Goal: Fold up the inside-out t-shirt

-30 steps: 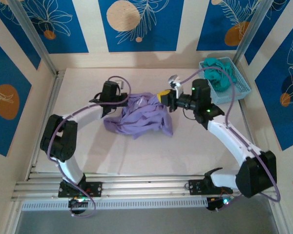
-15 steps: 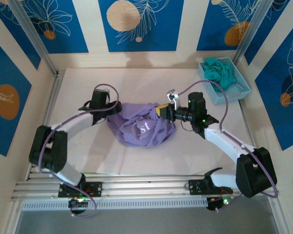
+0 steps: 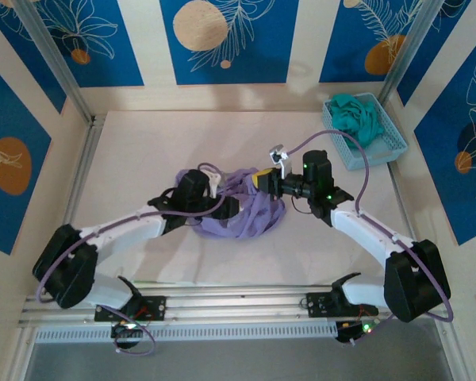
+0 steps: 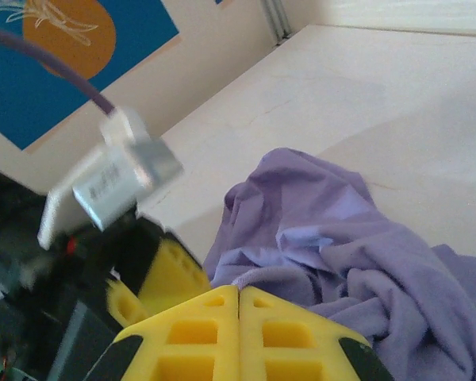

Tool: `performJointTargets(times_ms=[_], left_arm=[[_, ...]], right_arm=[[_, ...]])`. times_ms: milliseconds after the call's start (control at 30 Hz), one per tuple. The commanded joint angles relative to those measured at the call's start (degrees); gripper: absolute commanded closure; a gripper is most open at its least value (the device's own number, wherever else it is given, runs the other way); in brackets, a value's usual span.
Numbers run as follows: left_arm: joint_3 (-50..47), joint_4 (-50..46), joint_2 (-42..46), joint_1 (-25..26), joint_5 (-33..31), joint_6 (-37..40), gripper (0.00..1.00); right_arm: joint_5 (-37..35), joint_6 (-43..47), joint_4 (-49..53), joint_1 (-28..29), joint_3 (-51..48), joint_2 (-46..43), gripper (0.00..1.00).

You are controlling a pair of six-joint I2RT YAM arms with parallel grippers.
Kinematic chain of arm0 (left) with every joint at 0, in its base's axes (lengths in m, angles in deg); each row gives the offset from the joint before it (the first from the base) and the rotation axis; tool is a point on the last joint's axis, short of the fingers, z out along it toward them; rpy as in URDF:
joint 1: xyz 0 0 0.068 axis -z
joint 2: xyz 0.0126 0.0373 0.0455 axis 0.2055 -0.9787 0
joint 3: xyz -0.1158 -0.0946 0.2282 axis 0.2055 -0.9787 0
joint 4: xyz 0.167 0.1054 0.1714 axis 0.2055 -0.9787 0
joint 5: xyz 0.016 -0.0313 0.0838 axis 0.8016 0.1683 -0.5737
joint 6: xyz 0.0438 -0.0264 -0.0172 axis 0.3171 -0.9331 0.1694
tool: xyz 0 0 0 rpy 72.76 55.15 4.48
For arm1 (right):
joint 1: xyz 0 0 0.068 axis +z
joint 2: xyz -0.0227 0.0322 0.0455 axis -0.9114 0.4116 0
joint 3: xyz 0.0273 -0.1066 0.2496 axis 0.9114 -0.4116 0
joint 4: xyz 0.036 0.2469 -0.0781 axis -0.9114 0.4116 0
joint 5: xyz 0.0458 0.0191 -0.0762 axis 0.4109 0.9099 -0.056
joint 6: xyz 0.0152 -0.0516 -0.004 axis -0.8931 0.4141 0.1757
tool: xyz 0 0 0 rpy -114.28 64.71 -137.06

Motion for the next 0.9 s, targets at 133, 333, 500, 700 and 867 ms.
performJointTargets(times_ms=[133, 333, 500, 700, 867], left_arm=[[1.9, 1.6, 2.9, -5.1, -4.4, 3.5, 1.00], [-5.5, 0.6, 16.5, -10.2, -13.6, 8.3, 1.00], [-13.1, 0.9, 15.2, -8.1, -9.0, 12.1, 1.00], [-18.1, 1.8, 14.5, -4.2, -3.4, 15.0, 0.79], [-16.0, -1.2, 19.7, -4.2, -8.9, 15.8, 0.45]], right_arm=[[-0.9, -12.1, 0.4, -4.3, 14.5, -0.3, 1.00], [-0.5, -13.1, 3.0, -6.7, 18.3, -4.4, 1.00], [1.2, -15.1, -0.1, -7.5, 9.8, -3.7, 1.00], [3.2, -14.5, 0.5, -8.3, 1.7, -4.1, 1.00], [4.4, -12.5, 3.1, -8.2, -2.3, -5.8, 1.00]])
